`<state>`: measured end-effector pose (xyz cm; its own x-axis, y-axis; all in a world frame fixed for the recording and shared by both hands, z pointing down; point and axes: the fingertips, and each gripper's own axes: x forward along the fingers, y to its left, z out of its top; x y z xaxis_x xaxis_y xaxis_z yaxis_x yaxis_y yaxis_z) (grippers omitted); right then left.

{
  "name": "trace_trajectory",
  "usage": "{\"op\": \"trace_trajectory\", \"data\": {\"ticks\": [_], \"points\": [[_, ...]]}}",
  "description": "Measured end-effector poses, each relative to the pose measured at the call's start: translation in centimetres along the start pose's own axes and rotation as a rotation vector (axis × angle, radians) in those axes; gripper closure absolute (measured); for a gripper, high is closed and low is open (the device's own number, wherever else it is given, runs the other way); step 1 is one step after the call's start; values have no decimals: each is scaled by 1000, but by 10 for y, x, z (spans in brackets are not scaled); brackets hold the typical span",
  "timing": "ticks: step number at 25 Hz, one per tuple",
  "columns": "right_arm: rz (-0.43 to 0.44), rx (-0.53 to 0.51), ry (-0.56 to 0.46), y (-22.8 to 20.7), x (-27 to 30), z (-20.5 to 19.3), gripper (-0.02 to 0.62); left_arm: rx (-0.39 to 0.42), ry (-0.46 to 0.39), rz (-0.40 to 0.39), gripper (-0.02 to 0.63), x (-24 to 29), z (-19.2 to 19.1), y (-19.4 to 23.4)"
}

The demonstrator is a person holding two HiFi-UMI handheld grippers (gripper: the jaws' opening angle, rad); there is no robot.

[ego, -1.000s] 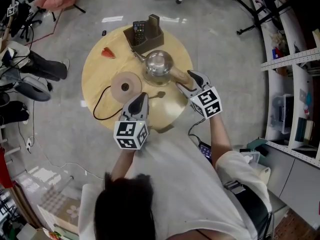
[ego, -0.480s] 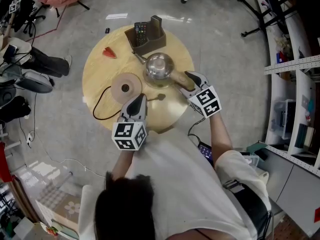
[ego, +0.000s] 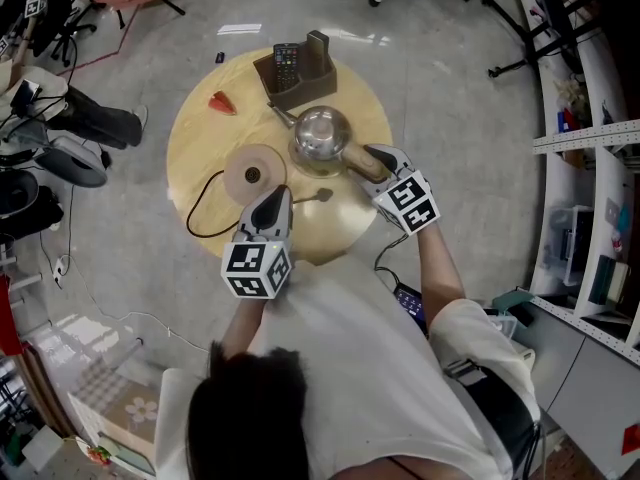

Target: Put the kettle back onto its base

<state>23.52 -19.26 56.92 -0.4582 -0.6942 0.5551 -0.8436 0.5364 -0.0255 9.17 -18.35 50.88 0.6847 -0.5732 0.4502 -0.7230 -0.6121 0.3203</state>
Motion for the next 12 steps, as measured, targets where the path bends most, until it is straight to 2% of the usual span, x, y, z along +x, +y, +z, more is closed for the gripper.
{"op": "trace_trajectory", "data": {"ticks": [7,12], "points": [[11,-4,-12,8,2,5,440,-4,-1,17,574,1,2,4],[19,-8,-10,10,-1,6,446,-4,-2,21,574,0,4,4]]}}
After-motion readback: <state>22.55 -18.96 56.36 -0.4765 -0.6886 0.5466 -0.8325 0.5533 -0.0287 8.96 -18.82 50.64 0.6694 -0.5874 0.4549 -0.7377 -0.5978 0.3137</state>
